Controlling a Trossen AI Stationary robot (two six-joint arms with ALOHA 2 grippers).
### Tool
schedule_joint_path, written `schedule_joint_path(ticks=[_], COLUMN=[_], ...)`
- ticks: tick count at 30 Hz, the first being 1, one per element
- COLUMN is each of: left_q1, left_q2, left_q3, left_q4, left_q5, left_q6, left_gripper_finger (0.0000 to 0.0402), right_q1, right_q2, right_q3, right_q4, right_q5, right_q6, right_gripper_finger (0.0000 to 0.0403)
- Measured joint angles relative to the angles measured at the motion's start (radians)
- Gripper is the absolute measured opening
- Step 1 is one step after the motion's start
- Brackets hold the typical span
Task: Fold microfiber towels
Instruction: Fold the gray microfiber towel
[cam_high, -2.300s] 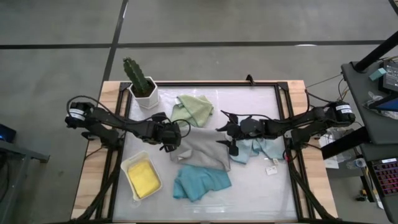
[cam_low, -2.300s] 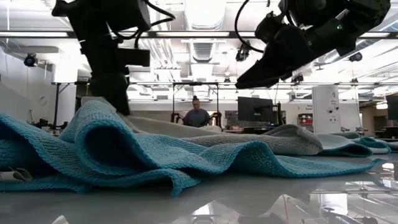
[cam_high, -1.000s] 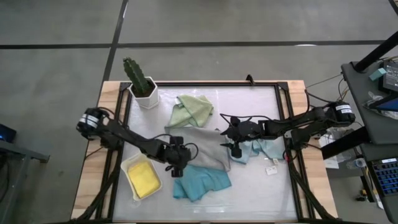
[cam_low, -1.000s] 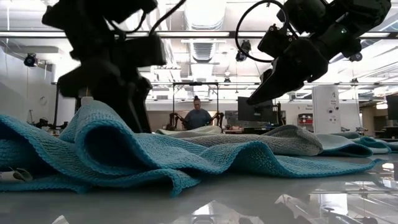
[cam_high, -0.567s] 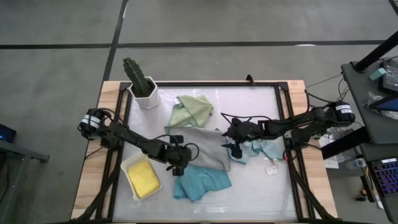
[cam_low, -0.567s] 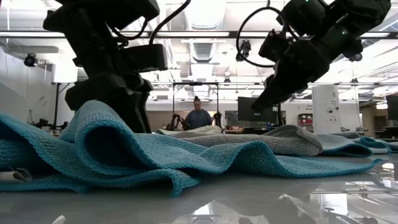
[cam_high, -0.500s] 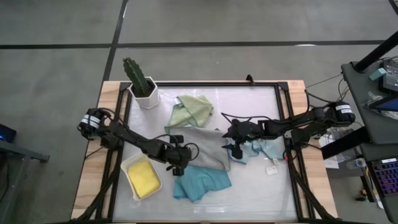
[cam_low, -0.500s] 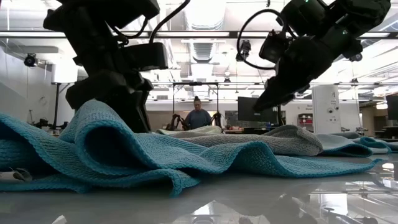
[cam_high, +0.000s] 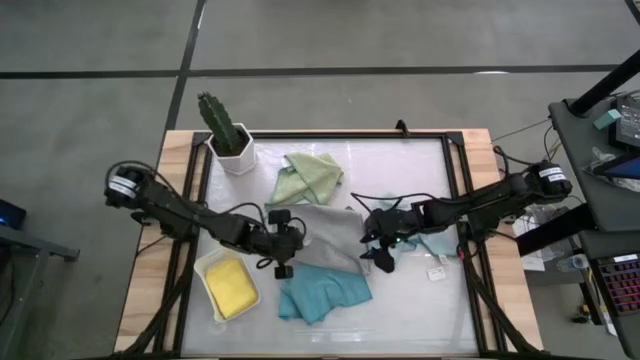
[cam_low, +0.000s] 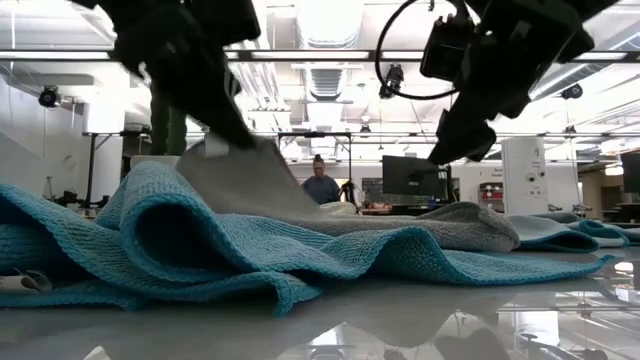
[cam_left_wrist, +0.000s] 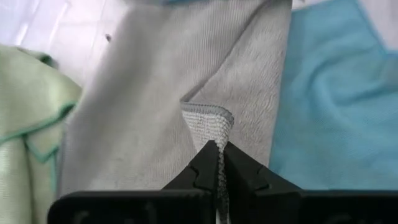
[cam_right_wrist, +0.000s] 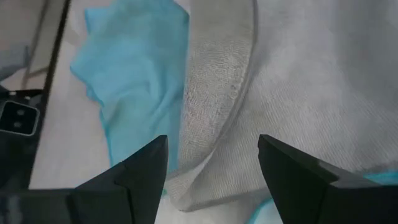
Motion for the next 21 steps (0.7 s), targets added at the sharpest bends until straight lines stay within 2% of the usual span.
schedule_joint_path(ticks=[5,9,14,17,21], left_q1=[-0.003,-0.004,-0.003,-0.003,-0.002], left_q2=[-0.045,-0.060,-0.061,-0.061,-0.061], left_q3=[-0.002,-0.003,-0.004,-0.005,-0.005], left_q4=[-0.001,-0.002,-0.011,-0.019,-0.021], left_q5=[-0.014,-0.020,-0.027,-0.029,-0.043], left_q6=[0.000,0.000,0.001,0.001,0.012], left_gripper_finger=[0.0000,0.0000,0.0000,0.0000,0.0000], right_q1=[0.039,0.075,0.106,0.121,0.138], right_q2=[0.000,0.000,0.001,0.037,0.157], right_q3=[0.010,0.004,0.004,0.008,0.048], right_q4=[-0.029,-0.032,-0.028,-0.018,-0.029], right_q5=[0.043,0.136,0.183,0.185,0.184], right_q6=[0.108,0.198,0.278,0.322,0.334], right_gripper_finger=[0.0237,0.0235,0.0231,0.0231,0.0231])
